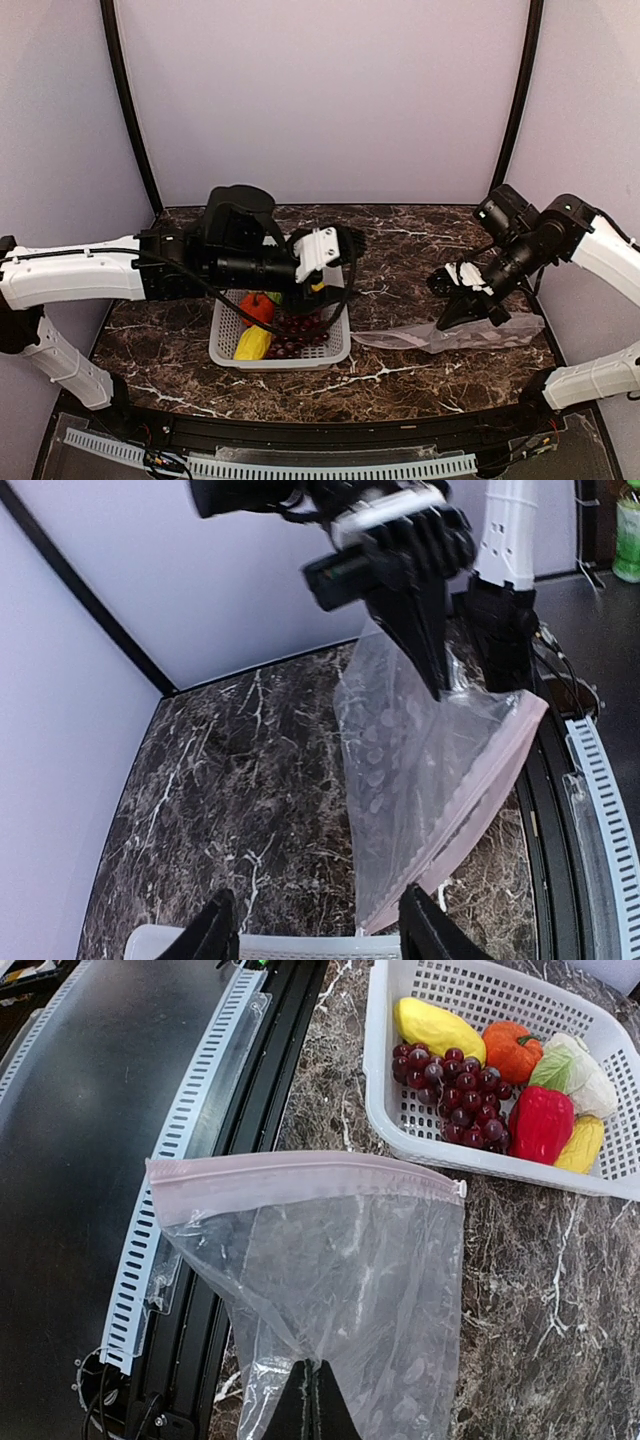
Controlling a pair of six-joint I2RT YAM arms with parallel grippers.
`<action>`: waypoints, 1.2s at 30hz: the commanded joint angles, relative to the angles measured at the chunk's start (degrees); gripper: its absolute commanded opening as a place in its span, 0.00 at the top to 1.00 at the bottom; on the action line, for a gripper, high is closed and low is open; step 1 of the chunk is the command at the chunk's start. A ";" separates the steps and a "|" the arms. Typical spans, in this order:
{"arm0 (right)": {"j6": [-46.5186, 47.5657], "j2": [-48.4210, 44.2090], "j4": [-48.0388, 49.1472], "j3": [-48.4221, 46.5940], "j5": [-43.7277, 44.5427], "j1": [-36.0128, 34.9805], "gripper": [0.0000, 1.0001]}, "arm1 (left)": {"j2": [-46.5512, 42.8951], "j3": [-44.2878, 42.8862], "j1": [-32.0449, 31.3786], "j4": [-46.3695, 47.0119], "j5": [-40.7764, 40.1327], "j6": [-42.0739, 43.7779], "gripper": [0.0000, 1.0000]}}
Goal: Place the food in the zip-top bag and seal the zipper
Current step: Pass from the right arm to the left
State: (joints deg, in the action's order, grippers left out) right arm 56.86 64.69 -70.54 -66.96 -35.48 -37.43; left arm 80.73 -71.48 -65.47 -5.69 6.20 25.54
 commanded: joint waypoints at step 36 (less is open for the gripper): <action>0.42 -0.41 -6.01 -5.61 -4.77 0.99 1.00 | 11.38 -2.37 -9.06 3.48 -1.84 10.89 0.35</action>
State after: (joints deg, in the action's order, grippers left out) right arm 56.90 64.88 -75.57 -72.23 -40.42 -37.06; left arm 98.41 -75.79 -74.17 -0.67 3.20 36.10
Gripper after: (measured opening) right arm 0.003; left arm 0.636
